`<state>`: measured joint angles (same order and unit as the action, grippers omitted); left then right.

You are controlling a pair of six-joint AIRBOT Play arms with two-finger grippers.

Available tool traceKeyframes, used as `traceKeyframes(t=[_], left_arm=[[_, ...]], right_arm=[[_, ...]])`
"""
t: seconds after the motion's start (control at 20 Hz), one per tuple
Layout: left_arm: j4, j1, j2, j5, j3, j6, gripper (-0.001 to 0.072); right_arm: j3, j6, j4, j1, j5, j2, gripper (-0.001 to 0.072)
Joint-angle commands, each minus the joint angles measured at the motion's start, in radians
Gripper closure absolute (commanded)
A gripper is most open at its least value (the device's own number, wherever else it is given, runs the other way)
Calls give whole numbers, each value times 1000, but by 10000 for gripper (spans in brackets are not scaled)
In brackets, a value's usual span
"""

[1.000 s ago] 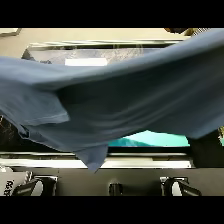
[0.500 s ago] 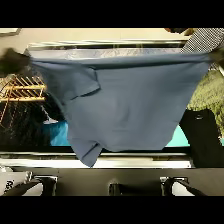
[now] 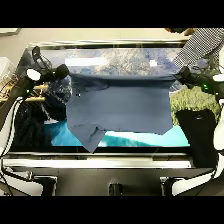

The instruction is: Fold the clothes and pants, and hang the long-sleeved shirts on hangers.

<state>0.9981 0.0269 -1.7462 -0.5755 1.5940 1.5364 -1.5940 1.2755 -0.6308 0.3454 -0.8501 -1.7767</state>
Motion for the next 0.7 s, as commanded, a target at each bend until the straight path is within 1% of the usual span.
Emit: traceKeyframes(t=[0.0, 0.15, 0.25, 0.3, 0.35, 0.5, 0.65], left_arm=[[9, -15, -50, -117, 21, -20, 689], [9, -51, -52, -288, 20, -21, 689], [10, -62, -58, -362, 20, -55, 689], [10, -63, -65, -391, 20, -69, 688], [10, -63, -75, -421, 20, -75, 688], [9, -63, -124, -506, 20, -74, 688], [8, -63, -161, -547, 20, -71, 689]], right_arm=[[2, -45, -19, -19, -33, -39, 682], [2, 37, -174, -19, -156, -39, 682], [2, 103, -312, -19, -221, -40, 682], [2, 120, -357, -19, -245, -40, 682], [2, 127, -386, -19, -263, -42, 682], [2, 127, -387, -22, -294, -59, 682], [3, 127, -405, -40, -309, -82, 681]])
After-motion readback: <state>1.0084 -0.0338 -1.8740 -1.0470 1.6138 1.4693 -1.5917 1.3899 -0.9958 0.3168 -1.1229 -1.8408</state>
